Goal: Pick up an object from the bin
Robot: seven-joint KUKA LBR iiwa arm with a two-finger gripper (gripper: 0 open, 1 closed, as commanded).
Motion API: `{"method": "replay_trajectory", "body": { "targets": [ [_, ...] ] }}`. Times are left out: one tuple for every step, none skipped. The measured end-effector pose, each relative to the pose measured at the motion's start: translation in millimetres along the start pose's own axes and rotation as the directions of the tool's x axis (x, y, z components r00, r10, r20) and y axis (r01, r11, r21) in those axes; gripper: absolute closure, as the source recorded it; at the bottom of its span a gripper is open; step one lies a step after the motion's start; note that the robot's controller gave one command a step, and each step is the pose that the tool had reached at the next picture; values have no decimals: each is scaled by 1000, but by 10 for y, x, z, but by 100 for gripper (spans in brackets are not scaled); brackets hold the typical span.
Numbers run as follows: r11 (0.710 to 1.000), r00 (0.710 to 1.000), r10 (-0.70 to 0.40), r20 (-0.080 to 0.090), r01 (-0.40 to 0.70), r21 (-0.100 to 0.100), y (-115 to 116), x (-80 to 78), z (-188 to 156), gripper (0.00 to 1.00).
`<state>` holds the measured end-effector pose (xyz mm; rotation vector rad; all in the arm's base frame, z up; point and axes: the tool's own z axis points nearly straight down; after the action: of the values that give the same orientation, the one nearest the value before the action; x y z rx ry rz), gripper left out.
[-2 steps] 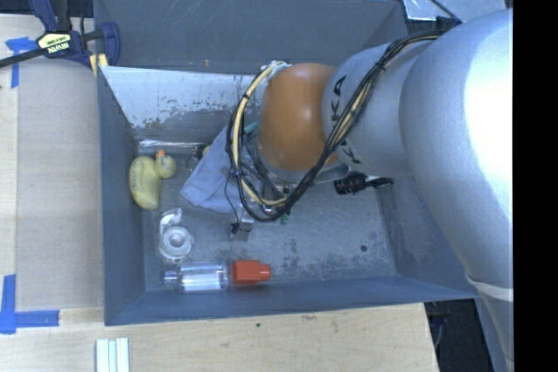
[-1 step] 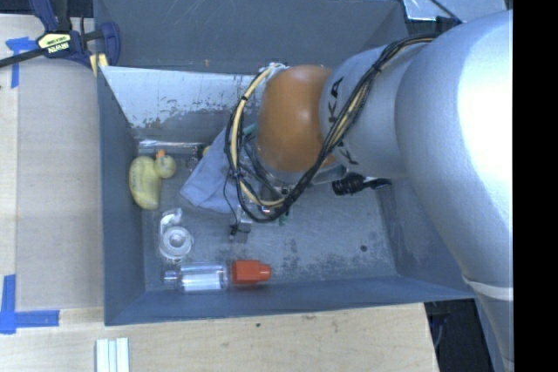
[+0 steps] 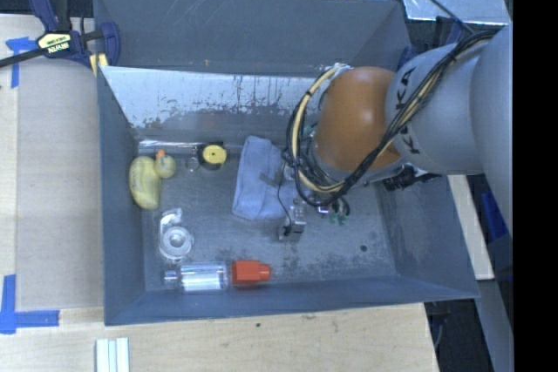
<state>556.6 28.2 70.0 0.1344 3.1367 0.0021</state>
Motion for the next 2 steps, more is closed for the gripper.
{"method": "replay_trajectory", "body": {
  "targets": [
    [980, 980, 198, 5, -198, -2, 357, -275, -53, 100],
    [980, 980, 198, 5, -198, -2, 357, -275, -53, 100]
  ]
}}
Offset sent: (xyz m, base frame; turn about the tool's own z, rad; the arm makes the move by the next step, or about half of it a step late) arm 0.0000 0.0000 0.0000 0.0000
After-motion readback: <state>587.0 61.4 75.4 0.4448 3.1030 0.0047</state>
